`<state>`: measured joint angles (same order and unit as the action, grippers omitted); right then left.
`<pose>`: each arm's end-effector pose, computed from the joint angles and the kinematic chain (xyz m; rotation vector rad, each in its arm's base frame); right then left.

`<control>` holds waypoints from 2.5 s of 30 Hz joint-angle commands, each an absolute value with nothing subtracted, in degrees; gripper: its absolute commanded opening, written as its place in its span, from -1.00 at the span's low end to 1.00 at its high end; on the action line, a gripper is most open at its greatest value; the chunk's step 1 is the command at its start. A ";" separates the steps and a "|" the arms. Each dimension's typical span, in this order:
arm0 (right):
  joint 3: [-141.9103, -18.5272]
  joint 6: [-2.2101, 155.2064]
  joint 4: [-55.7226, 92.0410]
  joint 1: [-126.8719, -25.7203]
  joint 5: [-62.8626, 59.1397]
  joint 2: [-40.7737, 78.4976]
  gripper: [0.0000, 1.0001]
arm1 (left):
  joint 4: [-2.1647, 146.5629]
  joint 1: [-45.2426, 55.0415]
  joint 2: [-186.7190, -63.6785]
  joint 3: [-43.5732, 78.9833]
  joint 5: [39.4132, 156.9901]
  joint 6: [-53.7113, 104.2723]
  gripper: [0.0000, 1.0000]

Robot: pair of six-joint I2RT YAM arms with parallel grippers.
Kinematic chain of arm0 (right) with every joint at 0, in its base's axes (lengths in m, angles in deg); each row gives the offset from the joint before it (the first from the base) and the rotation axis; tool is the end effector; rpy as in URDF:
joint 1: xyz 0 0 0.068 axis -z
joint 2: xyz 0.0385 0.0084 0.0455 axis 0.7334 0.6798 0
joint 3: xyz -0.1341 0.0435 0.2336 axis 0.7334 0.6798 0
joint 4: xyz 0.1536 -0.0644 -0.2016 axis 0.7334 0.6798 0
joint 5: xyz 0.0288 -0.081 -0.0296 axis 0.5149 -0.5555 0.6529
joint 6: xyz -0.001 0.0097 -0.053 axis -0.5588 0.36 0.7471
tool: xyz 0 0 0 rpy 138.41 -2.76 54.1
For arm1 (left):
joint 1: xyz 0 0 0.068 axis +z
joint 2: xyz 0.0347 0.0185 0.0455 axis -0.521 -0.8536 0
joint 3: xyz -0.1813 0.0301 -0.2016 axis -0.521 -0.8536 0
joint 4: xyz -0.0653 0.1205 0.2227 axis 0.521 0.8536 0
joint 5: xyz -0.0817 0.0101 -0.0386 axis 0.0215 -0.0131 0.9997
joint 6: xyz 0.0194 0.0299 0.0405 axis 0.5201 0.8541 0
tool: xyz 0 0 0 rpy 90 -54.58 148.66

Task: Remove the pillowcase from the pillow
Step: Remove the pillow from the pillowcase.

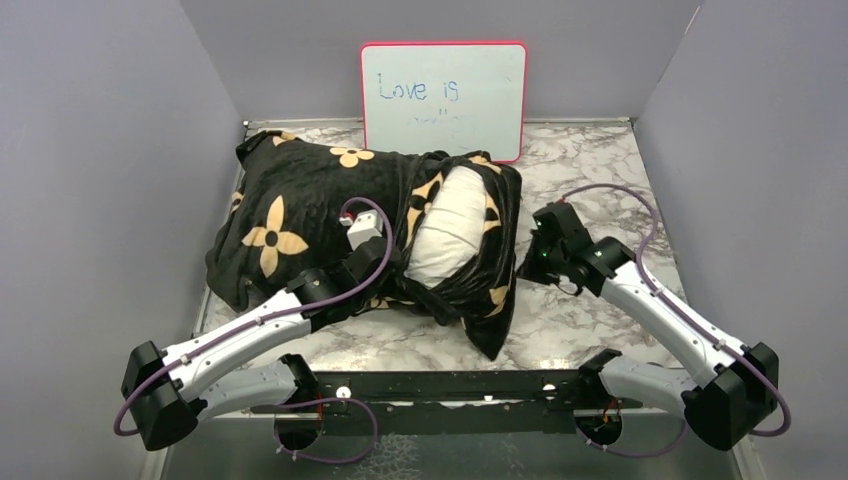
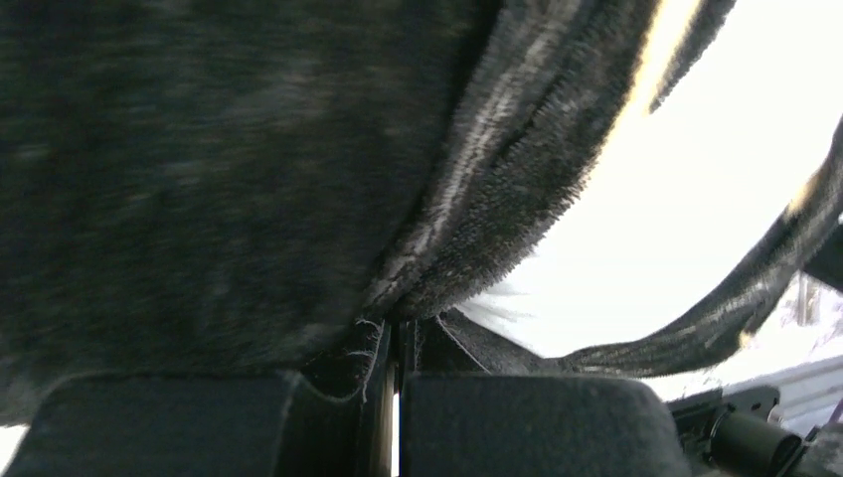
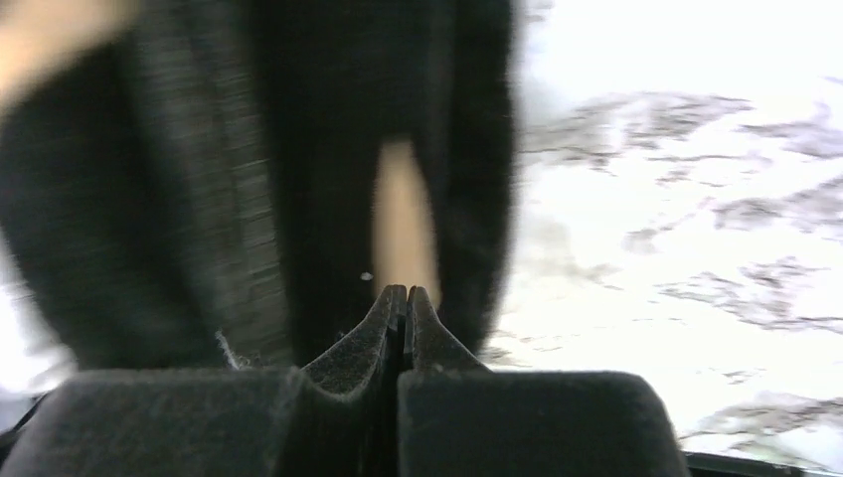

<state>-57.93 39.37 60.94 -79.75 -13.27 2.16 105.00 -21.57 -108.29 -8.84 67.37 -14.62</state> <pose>0.1879 0.1174 0.2745 0.2824 2.5634 0.4460 0.1384 -0.1608 0.2688 -0.1672 2.3049 -0.4991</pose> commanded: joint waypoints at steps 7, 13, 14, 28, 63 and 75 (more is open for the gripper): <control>-49.91 41.62 57.04 -72.57 -0.35 -5.49 -0.39 | 109.87 -11.60 -95.37 -15.90 70.73 -11.82 -1.00; -59.15 46.16 57.12 -72.57 6.72 -4.96 0.29 | 104.08 -11.59 -100.06 -16.64 77.74 -11.11 -1.00; -59.22 46.36 55.95 -72.67 9.27 -4.25 0.35 | 102.99 -11.58 -100.75 -16.67 78.37 -10.85 -1.00; -60.58 37.24 48.24 -85.92 7.54 6.45 0.66 | 99.44 -11.69 -103.90 -15.04 81.15 -7.86 -1.00; -56.12 44.36 54.63 -80.06 6.46 0.42 -0.07 | 100.21 -7.09 -100.93 -18.62 86.25 -3.05 -1.00; -60.86 30.60 53.50 -85.83 5.25 4.03 0.27 | 97.57 -7.20 -102.96 -19.43 88.36 -1.50 -1.00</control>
<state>-58.19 35.85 53.79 -83.27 6.62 1.09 99.10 -7.23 -101.95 -17.54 85.10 -2.52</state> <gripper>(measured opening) 0.635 0.017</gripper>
